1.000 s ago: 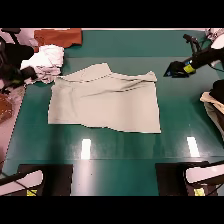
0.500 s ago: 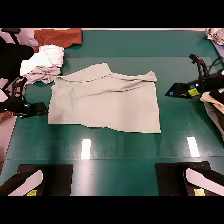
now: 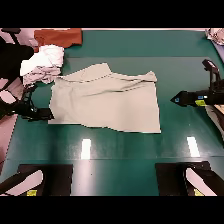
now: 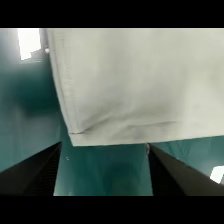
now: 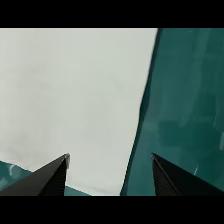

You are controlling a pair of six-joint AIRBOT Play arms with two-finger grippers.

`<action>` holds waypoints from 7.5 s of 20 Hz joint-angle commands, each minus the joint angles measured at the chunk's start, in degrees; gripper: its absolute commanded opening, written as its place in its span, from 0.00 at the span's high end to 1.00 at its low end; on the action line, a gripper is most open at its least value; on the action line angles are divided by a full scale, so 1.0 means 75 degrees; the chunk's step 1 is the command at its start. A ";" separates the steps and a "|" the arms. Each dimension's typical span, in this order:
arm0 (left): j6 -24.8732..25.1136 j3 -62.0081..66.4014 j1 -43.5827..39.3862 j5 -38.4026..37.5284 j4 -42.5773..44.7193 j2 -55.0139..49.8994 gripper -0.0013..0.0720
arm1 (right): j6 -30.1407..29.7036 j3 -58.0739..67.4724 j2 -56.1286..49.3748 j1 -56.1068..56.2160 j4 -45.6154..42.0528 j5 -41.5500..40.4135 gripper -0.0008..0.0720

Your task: Fold the shirts.

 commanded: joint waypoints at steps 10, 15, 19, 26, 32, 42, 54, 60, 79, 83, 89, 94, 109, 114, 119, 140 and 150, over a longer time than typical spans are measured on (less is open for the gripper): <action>0.0379 -0.0006 0.0006 0.0251 -0.0055 -0.0539 0.61 | -0.0009 -0.0833 0.0417 -0.0557 0.0568 0.0064 0.18; 0.0096 0.0041 0.0006 0.0023 0.0504 -0.0449 0.15 | -0.0009 -0.0833 0.0417 -0.0557 0.0568 0.0082 0.18; 0.0038 0.0032 0.0006 0.0437 0.0525 -0.0423 0.15 | -0.0009 -0.0833 0.0417 -0.0554 0.0571 0.0152 0.18; 0.0050 -0.0093 0.0006 0.0796 0.0052 -0.0446 0.15 | -0.0003 -0.0833 0.0417 -0.0557 0.0571 0.0184 0.18; 0.0035 -0.0490 0.0006 0.0676 -0.0073 -0.0813 0.46 | -0.0003 -0.0833 0.0417 -0.0557 0.0571 0.0242 0.18; -0.0026 -0.0227 0.0006 0.0154 -0.0551 -0.0026 0.94 | -0.0006 -0.0898 0.0414 -0.0551 0.0548 0.0181 0.18; -0.0425 0.0335 0.0006 -0.0411 -0.1271 0.0373 0.94 | -0.0353 -0.2605 0.0414 -0.0551 0.0539 -0.0020 0.18; -0.0423 0.0338 0.0006 -0.0662 -0.1489 0.0376 0.94 | -0.0577 -0.3654 0.0154 -0.0548 0.0627 -0.0615 0.18; -0.1268 0.0863 0.0006 -0.0807 -0.2355 0.1431 0.94 | -0.0498 0.0396 -0.0015 0.1005 0.0560 -0.0545 0.97; -0.1993 0.3075 0.0006 -0.1244 -0.2299 0.2331 0.94 | -0.0694 0.2655 0.0866 0.0705 0.0530 -0.0379 0.97; -0.3381 0.9186 0.0006 -0.1504 -0.1105 0.2433 0.95 | -0.0810 0.7557 0.0635 0.0641 0.0227 0.0152 0.97; -0.4377 1.0168 0.0006 -0.2008 -0.0490 0.2331 0.95 | 0.0411 1.0034 -0.0874 0.0641 -0.0405 0.0833 0.97; -0.2748 0.4089 -0.1174 0.2238 -0.2483 -0.2742 0.94 | 0.1180 0.4771 -0.5135 0.1381 -0.1043 -0.1801 0.97; -0.1996 0.4252 -0.1157 0.2634 -0.2970 -0.3293 0.94 | 0.0903 0.6237 -0.6388 0.1384 -0.1137 -0.0618 0.97; -0.2034 0.5068 -0.0644 0.1932 -0.2879 -0.3293 0.94 | 0.0994 0.6910 -0.6531 0.0956 -0.1128 0.0020 0.97; -0.2127 0.5421 -0.0460 -0.2273 -0.1880 -0.3115 0.94 | 0.1259 0.5117 -0.6522 0.1626 -0.2057 0.1507 0.97; -0.1935 0.3069 -0.0460 -0.0038 -0.1547 -0.1920 0.94 | 0.1352 0.6245 -0.6502 0.1212 -0.2060 0.1160 0.97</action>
